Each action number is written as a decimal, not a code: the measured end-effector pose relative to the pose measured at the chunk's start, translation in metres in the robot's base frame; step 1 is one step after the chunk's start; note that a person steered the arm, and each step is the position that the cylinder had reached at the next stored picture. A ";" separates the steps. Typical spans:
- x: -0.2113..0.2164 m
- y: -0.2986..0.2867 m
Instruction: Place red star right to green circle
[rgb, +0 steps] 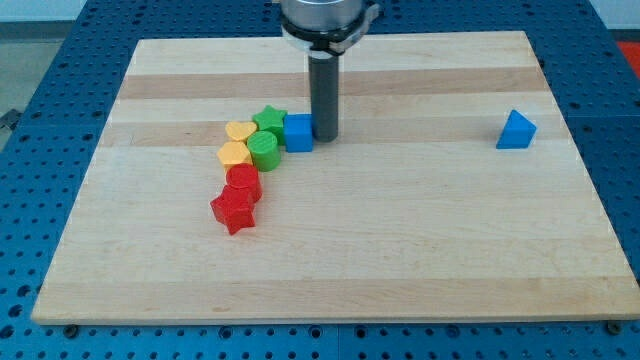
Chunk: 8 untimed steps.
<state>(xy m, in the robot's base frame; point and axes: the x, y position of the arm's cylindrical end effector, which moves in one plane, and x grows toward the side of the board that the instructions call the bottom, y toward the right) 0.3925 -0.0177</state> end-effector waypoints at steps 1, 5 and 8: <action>0.004 0.020; 0.196 -0.028; 0.126 -0.173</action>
<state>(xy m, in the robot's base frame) 0.5186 -0.1908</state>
